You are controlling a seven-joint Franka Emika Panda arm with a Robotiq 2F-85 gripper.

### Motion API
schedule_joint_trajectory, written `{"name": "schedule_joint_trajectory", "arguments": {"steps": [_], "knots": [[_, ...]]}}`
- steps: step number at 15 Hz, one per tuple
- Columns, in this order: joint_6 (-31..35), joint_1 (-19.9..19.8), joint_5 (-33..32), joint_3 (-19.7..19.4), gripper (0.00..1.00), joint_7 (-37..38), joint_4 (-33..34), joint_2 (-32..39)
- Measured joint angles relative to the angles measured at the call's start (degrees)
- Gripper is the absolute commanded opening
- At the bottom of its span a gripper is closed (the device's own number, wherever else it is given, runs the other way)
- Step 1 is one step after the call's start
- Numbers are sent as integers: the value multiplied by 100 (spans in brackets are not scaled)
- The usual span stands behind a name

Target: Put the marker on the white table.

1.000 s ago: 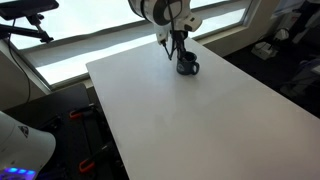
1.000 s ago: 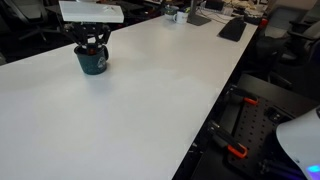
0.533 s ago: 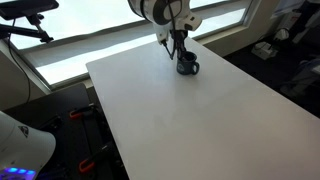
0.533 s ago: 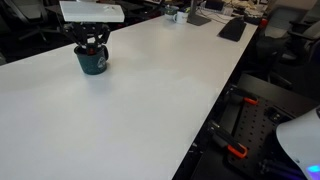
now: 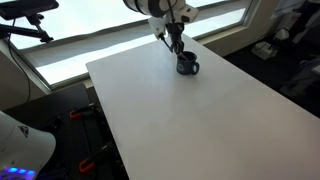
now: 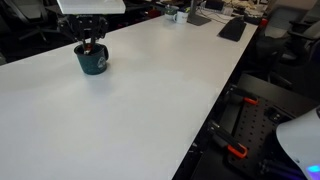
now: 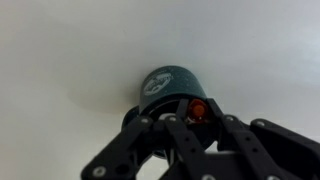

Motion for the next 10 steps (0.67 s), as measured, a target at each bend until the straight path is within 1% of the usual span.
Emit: {"name": "schedule_joint_trajectory", "arguments": {"steps": [2, 5, 8, 9, 10], "knots": [[-259, -21, -62, -2, 6, -158, -11, -216], [-1023, -103, -219, -7, 6, -426, 20, -734], [-1881, -265, -384, -3, 6, -625, 130, -1324], [-2083, -328, -461, -4, 6, -633, 184, -1492], [-2142, -394, -586, -13, 6, -593, 222, -1638]]}}
